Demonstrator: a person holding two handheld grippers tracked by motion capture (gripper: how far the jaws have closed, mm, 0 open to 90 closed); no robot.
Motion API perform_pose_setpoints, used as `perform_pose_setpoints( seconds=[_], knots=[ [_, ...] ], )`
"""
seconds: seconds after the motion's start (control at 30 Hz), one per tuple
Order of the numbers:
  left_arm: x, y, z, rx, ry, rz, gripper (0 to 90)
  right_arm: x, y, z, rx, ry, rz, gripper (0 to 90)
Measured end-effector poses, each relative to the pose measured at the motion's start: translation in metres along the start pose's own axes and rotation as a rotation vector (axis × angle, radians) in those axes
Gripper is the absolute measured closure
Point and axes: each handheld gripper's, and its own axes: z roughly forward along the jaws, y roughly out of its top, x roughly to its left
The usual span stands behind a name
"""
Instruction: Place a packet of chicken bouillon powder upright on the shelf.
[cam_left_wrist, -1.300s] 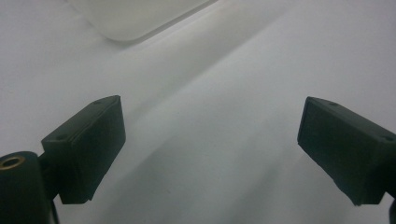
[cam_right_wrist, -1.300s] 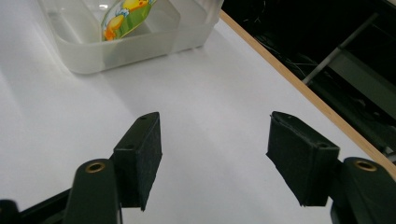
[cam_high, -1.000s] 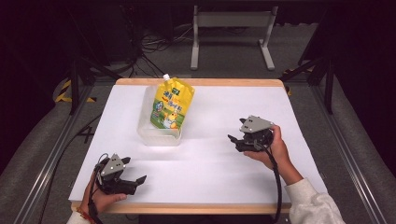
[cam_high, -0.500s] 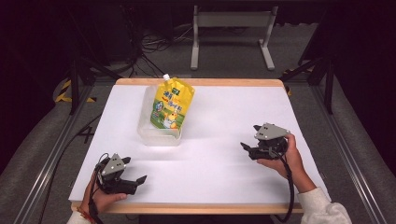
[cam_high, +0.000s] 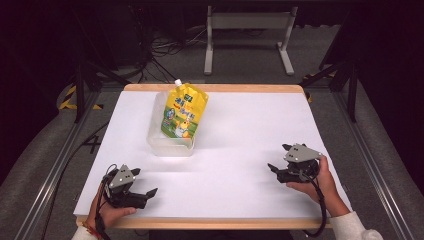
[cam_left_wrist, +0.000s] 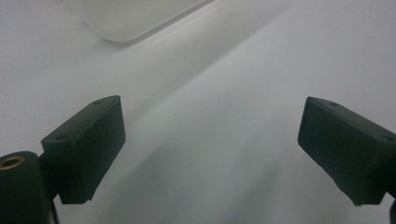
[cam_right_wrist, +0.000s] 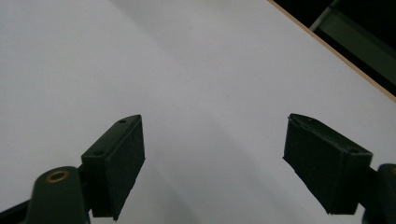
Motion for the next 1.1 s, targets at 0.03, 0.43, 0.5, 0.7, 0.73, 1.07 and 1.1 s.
perform_pose_setpoints(
  seconds=[0.03,0.43,0.5,0.7,0.73,1.07,1.1],
  knots=[
    [0.0,0.0,0.0,0.0,0.001,0.001,8.2,0.0,0.0,0.0,0.0,0.0,0.0,20.7],
    [-0.001,0.001,-0.001,-0.007,0.003,0.009,8.2,-0.001,-0.033,-0.012,0.006,-0.029,0.048,18.2],
    [-0.001,0.001,-0.001,-0.007,0.004,0.016,8.1,-0.002,-0.04,-0.016,-0.002,-0.039,0.059,17.4],
    [-0.002,0.002,-0.001,-0.013,0.002,0.013,8.1,-0.002,-0.052,-0.021,-0.003,-0.062,0.087,16.0],
    [-0.002,0.002,-0.002,-0.012,0.003,0.016,8.1,-0.002,-0.055,-0.023,-0.008,-0.061,0.094,15.9],
    [-0.001,0.001,-0.006,-0.027,0.012,0.026,8.0,-0.003,-0.078,-0.039,-0.018,-0.13,0.174,12.5],
    [-0.001,0.001,-0.007,-0.029,0.012,0.02,7.9,-0.003,-0.08,-0.04,-0.019,-0.132,0.182,12.4]
  ],
)
